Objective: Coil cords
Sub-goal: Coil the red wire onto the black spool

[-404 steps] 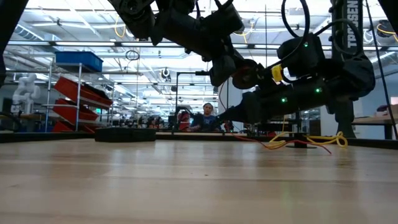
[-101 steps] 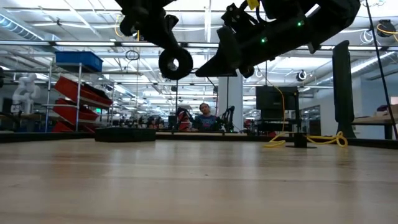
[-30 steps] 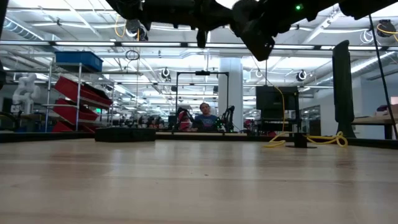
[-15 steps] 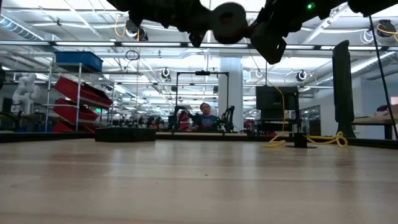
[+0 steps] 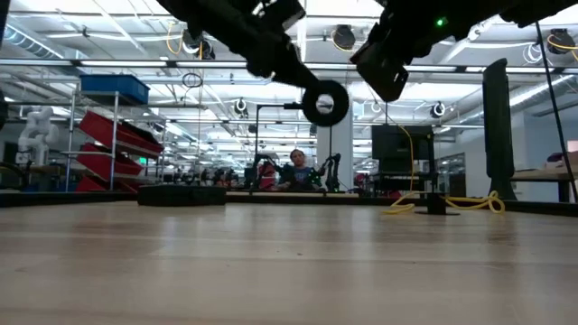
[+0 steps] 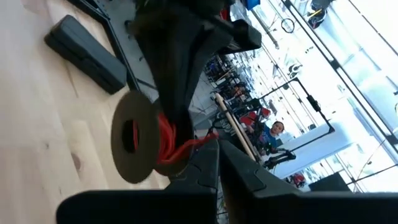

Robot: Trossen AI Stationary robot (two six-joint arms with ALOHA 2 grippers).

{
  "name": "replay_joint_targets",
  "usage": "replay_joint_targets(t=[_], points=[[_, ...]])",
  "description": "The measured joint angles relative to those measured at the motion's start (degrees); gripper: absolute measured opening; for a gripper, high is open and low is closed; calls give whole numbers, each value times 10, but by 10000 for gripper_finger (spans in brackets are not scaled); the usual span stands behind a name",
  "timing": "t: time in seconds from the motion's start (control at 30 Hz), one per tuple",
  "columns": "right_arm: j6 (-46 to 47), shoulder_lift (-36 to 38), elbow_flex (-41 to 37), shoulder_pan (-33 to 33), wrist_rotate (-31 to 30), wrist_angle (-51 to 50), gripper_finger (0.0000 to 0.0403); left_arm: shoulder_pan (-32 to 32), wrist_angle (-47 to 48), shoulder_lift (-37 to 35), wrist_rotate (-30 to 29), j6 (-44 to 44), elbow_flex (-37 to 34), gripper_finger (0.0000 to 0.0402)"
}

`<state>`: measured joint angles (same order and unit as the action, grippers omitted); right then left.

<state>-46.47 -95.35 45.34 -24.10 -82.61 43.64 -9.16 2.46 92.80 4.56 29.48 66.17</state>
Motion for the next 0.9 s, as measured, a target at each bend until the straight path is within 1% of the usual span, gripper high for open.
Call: replay_joint_targets(t=[0.2,0.37,0.47,0.53,0.67,0.77,0.83,0.9], points=[[102,0,0,14,1,-100,0,3,-22,54,-75,50,0,1],[208,0,0,23,2,-188,0,3,-67,125,-155,112,0,1],[258,0,0,23,2,-228,0,1,-98,172,-190,143,0,1],[287,0,0,23,2,-253,0,-1,-123,205,-228,163,0,1],[353,0,0,22,3,-303,0,-8,-189,259,-344,196,3,1],[404,0,0,19,3,-339,0,-11,-244,292,-414,232,3,1],[434,0,0,18,4,-361,0,-16,-279,308,-441,255,4,1],[466,0,0,16,5,-382,0,-23,-302,322,-447,265,3,1]])
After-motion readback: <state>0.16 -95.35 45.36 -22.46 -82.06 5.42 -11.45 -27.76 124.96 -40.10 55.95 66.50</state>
